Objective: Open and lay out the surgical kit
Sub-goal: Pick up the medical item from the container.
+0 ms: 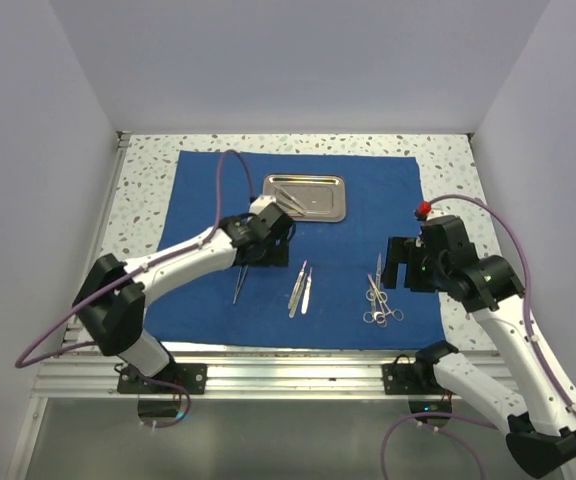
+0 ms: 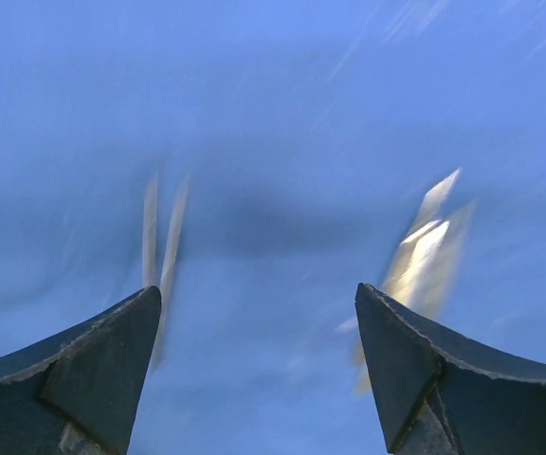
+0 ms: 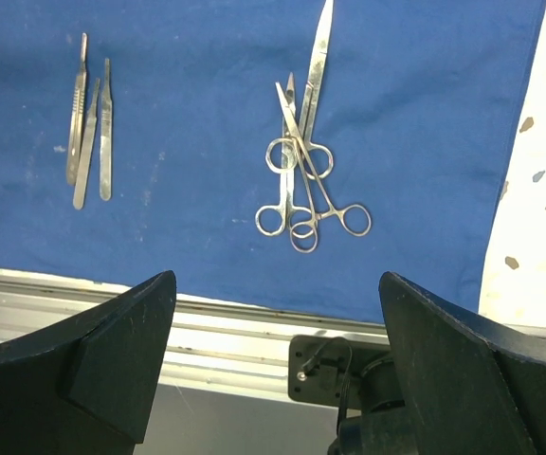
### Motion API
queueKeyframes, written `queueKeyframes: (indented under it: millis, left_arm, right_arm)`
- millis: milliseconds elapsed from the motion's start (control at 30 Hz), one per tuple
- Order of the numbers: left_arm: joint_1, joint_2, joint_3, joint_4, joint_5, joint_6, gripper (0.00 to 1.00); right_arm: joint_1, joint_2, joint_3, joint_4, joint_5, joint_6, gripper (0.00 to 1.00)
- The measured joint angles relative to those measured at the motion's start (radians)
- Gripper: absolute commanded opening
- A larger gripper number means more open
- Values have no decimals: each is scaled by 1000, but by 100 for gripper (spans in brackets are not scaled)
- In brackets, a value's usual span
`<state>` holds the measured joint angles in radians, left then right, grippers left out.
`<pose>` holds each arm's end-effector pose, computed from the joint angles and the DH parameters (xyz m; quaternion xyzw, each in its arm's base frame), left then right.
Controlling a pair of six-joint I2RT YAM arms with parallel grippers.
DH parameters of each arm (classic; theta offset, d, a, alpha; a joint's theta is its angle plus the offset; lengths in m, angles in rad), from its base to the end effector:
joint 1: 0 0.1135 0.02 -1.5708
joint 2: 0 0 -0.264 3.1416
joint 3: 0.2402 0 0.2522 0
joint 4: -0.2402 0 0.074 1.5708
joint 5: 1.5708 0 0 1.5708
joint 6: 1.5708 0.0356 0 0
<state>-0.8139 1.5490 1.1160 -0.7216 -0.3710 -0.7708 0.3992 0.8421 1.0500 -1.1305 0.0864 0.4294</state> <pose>0.2189 -0.2129 0.2311 -0.0174 0.9622 -0.0179 0.2711 0.1280 0.0506 0.3325 0.0281 0.9467 0.0906 0.3077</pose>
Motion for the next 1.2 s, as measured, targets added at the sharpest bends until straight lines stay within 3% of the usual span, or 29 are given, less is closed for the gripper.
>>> queueKeyframes:
  millis: [267,500,1200]
  left_arm:
    - [41,415,566,18,-62,79,82]
    - [131,769,907,-14,-62,79,80]
    - [225,934,1114,20,-48,46,71]
  right_arm:
    - [0,-13,14,-58,28,0,92]
    - [0,-2,106,-110,91,-8,93]
    - [0,61,122,-148,161,-31,93]
